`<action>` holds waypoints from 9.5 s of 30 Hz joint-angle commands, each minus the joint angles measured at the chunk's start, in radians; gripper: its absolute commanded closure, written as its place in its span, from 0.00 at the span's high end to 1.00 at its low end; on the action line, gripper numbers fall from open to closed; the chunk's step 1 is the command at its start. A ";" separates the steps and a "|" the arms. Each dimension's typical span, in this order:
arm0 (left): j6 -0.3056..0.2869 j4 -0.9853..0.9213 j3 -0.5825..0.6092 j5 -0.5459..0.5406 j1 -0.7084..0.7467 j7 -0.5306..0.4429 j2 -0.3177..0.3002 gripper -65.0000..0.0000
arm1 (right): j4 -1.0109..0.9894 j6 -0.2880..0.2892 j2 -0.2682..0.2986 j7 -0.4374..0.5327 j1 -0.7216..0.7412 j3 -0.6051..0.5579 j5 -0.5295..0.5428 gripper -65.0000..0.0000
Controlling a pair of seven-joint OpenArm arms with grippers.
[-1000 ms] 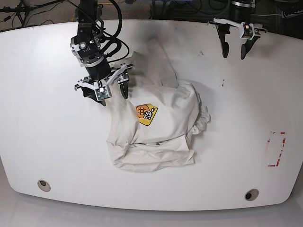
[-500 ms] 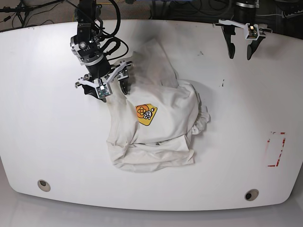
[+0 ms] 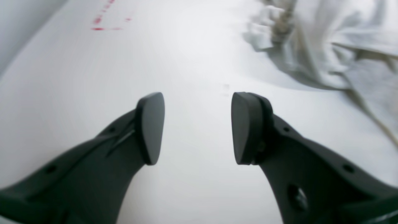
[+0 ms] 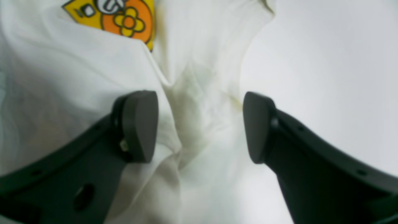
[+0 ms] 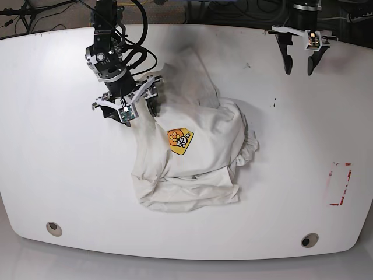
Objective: Fold the T-shirt properly
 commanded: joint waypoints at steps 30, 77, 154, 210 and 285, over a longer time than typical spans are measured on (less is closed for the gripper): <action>0.004 0.009 0.013 -0.004 -0.011 -0.016 -0.005 0.52 | -0.033 -0.009 -0.009 0.038 0.020 -0.043 0.011 0.62; 0.002 -0.005 0.104 -0.005 -0.083 0.121 -0.046 0.55 | -0.001 -0.002 -0.028 0.029 0.024 -0.098 0.009 0.62; 0.005 0.001 0.116 0.004 -0.125 0.105 -0.059 0.57 | -0.157 -0.012 -0.007 -0.007 0.287 -0.164 0.012 0.48; 0.007 -0.003 0.115 0.001 -0.132 0.082 -0.072 0.58 | -0.247 -0.011 -0.013 0.032 0.366 -0.149 0.017 0.49; 0.001 -0.028 0.088 0.058 -0.154 0.154 -0.085 0.59 | -0.107 -0.013 0.008 -0.137 0.312 -0.100 0.000 0.02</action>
